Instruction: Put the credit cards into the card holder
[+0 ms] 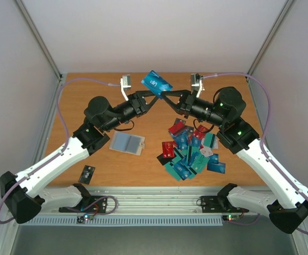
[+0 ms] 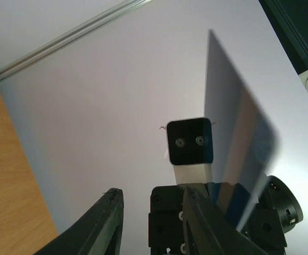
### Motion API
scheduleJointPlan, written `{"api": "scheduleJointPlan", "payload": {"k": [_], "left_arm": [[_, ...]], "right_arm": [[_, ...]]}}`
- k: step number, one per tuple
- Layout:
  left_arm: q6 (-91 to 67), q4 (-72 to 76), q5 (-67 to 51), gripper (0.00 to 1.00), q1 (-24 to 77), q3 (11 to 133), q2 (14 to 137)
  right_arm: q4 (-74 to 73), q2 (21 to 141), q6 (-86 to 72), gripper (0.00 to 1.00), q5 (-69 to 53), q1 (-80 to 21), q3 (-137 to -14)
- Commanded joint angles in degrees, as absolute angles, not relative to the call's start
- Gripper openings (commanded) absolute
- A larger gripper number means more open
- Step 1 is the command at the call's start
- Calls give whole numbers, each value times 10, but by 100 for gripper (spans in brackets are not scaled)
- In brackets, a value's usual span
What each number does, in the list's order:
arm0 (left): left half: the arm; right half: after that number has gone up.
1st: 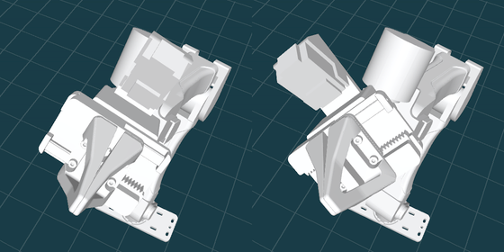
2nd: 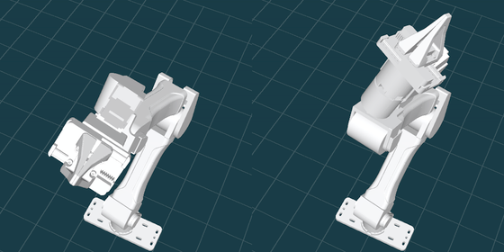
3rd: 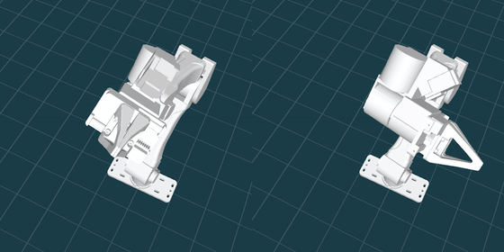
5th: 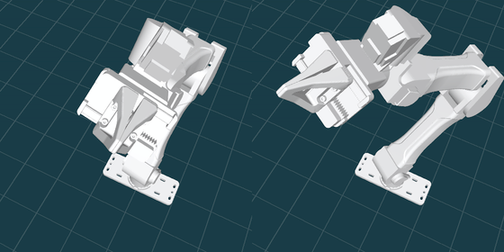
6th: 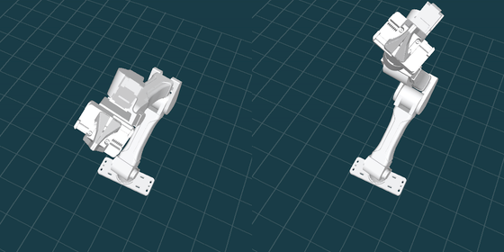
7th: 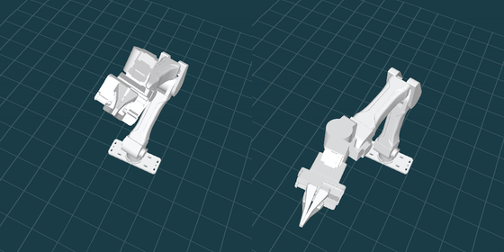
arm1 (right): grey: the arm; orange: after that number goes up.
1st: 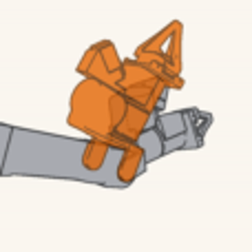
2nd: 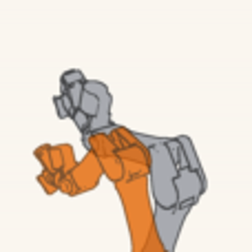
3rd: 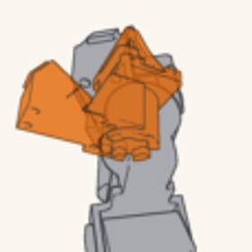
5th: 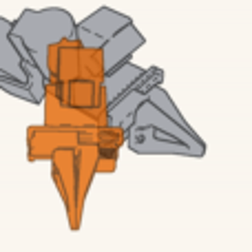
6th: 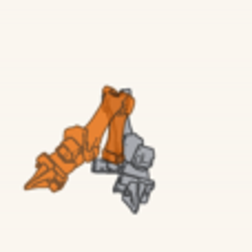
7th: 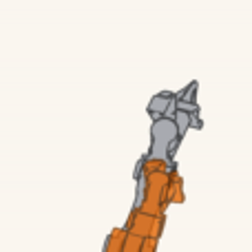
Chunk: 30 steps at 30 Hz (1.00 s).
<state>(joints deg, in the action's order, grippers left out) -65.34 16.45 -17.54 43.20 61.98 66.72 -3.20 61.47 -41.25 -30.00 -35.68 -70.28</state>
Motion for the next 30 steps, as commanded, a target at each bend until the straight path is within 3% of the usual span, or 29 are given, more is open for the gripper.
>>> {"api": "scheduleJointPlan", "payload": {"k": [1, 22, 27, 30], "left_arm": [[-644, 200, -175, 33, 431, 607, 628], [-659, 247, -152, 33, 431, 600, 635], [-656, 257, -158, 25, 431, 610, 647], [-655, 260, -157, 13, 431, 612, 652]], "right_arm": [[-60, 606, -380, 1, -266, -360, -726], [-57, 605, -380, 1, -316, -359, -721], [-58, 603, -382, 1, -328, -359, -712], [-66, 601, -375, 1, -333, -359, -713]]}}
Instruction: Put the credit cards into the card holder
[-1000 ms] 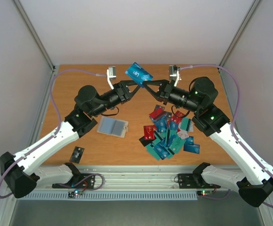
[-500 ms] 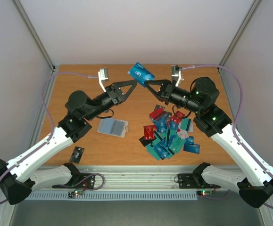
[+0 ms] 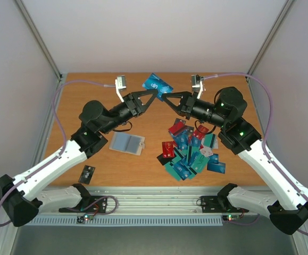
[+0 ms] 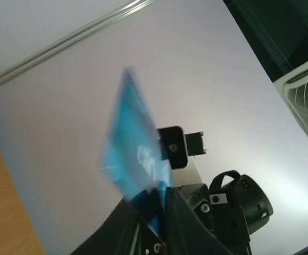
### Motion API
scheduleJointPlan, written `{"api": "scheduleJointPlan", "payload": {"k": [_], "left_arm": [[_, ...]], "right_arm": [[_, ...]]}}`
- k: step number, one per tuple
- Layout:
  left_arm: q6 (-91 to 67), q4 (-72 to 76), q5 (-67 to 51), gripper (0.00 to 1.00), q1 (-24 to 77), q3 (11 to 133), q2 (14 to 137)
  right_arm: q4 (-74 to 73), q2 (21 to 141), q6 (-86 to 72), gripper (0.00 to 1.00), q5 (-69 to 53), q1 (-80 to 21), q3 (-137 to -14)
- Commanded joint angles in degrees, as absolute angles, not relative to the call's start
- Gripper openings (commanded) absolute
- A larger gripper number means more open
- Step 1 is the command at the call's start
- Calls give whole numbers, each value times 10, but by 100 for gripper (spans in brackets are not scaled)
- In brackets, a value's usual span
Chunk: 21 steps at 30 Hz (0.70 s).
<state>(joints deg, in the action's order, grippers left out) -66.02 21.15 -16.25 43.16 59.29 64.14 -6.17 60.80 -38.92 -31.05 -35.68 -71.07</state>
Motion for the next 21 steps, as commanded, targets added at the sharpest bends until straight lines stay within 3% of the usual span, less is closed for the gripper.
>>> {"api": "scheduleJointPlan", "payload": {"k": [1, 3, 6, 10, 12, 16, 21], "left_arm": [[-656, 260, -156, 8, 431, 613, 653], [-657, 261, -155, 1, 431, 611, 654], [-658, 259, -155, 0, 432, 612, 652], [-647, 204, -170, 0, 431, 623, 642], [-624, 154, -189, 0, 430, 631, 631], [-592, 48, -235, 0, 421, 637, 601], [-566, -50, -331, 0, 410, 646, 576]], "right_arm": [[-67, 600, -372, 1, -333, -359, -713], [-72, 600, -367, 1, -334, -359, -714], [-101, 599, -354, 6, -336, -359, -720], [-230, 604, -284, 58, -348, -352, -763], [-318, 609, -224, 71, -367, -340, -798], [-419, 599, -144, 77, -439, -291, -811], [-454, 601, -108, 76, -576, -217, -792]]}}
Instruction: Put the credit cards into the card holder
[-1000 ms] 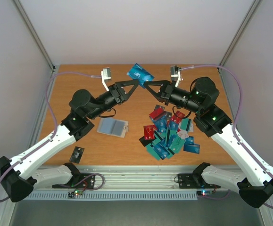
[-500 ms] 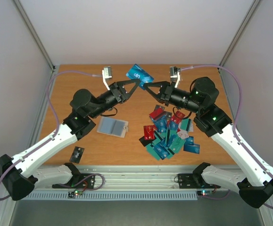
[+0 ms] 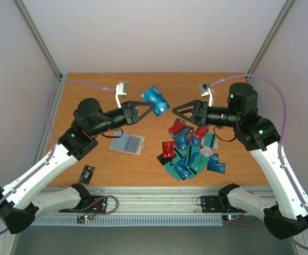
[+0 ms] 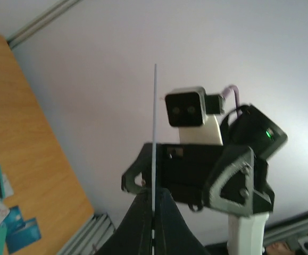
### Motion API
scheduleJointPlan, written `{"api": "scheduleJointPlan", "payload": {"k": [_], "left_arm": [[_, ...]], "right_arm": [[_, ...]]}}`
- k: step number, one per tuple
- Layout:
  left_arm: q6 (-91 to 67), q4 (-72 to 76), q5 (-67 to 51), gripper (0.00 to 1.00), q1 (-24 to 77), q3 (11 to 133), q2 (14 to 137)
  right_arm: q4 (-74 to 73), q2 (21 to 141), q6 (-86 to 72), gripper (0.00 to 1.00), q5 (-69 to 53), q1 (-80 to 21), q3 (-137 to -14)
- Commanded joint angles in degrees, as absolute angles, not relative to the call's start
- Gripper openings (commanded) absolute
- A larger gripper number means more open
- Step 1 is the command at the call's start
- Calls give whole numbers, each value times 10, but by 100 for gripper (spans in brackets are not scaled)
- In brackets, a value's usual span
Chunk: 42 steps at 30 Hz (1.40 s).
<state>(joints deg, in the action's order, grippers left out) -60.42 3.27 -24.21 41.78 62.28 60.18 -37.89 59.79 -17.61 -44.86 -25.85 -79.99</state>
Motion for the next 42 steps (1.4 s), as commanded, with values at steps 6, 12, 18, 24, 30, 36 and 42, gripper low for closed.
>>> {"api": "scheduleJointPlan", "payload": {"k": [6, 12, 18, 24, 30, 36, 42], "left_arm": [[-554, -107, -435, 0, 405, 670, 587], [-554, -111, -490, 0, 405, 693, 606], [-551, -112, -515, 0, 406, 714, 629], [-548, -113, -524, 0, 406, 719, 645], [-549, -110, -529, 0, 406, 720, 652], [-548, -111, -536, 0, 406, 719, 656], [-544, -116, -540, 0, 406, 716, 662]], "right_arm": [[-440, 627, -100, 64, -699, -197, -797], [-363, 626, -157, 51, -751, -198, -783], [-349, 628, -175, 33, -765, -202, -774], [-349, 633, -175, 31, -767, -220, -775], [-346, 642, -173, 21, -765, -243, -777], [-348, 648, -168, 14, -766, -245, -777], [-353, 656, -165, 1, -768, -245, -780]]}}
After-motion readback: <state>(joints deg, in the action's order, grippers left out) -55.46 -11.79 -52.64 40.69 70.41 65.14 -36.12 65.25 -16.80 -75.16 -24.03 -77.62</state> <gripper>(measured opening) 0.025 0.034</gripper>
